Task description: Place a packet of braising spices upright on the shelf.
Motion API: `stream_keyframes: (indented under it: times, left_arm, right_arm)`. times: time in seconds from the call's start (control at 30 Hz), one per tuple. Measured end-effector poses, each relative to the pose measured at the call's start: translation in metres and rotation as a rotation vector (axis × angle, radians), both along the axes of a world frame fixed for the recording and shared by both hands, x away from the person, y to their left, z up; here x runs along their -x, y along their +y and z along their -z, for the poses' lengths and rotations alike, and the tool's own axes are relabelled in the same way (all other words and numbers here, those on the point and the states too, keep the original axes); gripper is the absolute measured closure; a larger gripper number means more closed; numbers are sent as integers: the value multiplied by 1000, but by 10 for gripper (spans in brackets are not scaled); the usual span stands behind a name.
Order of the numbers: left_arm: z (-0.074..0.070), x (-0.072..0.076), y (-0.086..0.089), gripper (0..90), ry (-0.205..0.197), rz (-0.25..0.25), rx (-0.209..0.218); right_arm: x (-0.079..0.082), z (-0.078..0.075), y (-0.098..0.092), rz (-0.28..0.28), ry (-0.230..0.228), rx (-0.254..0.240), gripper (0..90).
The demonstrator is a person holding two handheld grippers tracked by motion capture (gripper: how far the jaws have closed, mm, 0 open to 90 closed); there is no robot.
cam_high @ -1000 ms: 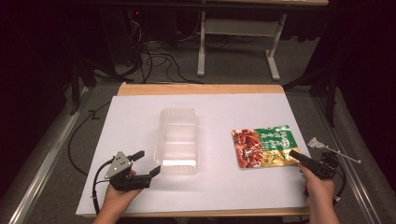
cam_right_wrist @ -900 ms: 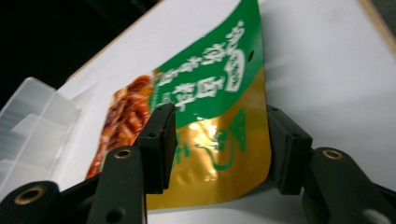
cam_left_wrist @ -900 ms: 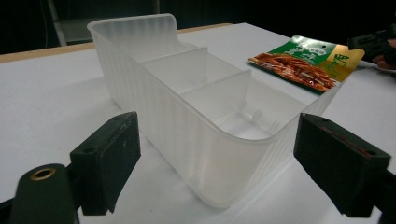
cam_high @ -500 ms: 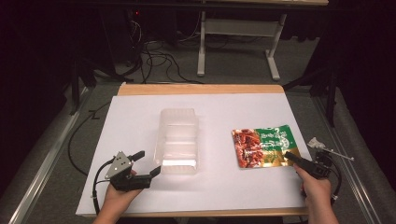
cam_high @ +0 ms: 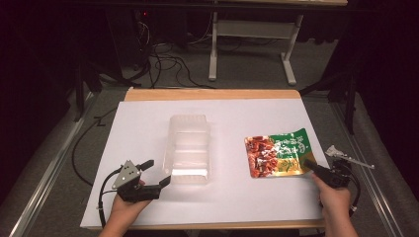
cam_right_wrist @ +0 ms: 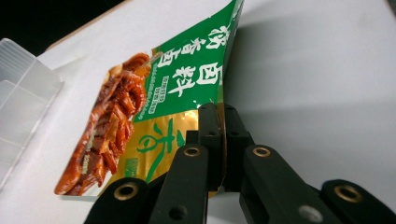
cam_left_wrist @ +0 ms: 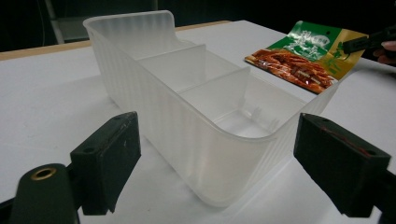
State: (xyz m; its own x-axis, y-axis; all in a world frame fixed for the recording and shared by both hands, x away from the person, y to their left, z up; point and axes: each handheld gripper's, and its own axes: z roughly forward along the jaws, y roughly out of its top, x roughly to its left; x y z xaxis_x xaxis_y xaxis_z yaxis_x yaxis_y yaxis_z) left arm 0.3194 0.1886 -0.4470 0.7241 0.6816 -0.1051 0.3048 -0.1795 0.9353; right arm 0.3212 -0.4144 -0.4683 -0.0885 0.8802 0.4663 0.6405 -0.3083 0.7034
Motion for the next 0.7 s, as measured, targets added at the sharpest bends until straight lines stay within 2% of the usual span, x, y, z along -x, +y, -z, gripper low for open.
stream_keyframes:
  times: [0.07, 0.1, 0.13, 0.17, 0.2, 0.23, 0.3, 0.4, 0.6, 0.63, 0.7]
  left_arm:
    - [0, 0, 0, 154, 1, 0, -1]
    - [0, 0, 0, 154, 0, -1, 0]
    - [0, 0, 0, 154, 0, -1, 0]
    - [0, 0, 0, 154, 0, -2, 4]
    - [0, 0, 0, 154, 0, -2, 3]
    - [0, 0, 1, 154, 0, -2, 3]
    - [0, 0, 1, 154, 0, -1, 2]
    - [0, 0, 1, 154, -1, -2, 1]
    - [0, 0, 1, 155, 0, -1, 1]
    - [0, 0, 1, 154, 0, -1, 1]
    - [0, 0, 0, 154, -1, -1, 3]
  right_arm:
    - [1, -2, 1, 0, -15, 2, 900]
    - [2, -6, 2, -2, -45, 8, 900]
    - [2, -6, 2, -2, -45, 8, 900]
    - [4, -10, 5, -8, -77, 27, 900]
    - [4, -10, 5, -8, -77, 27, 900]
    - [6, -14, 7, -15, -115, 37, 900]
    - [7, -16, 8, -19, -128, 43, 900]
    - [11, -22, 12, -36, -190, 66, 900]
    - [17, -34, 23, -41, -276, 98, 900]
    - [19, -38, 27, -48, -307, 108, 900]
    - [20, -40, 29, -50, -318, 113, 900]
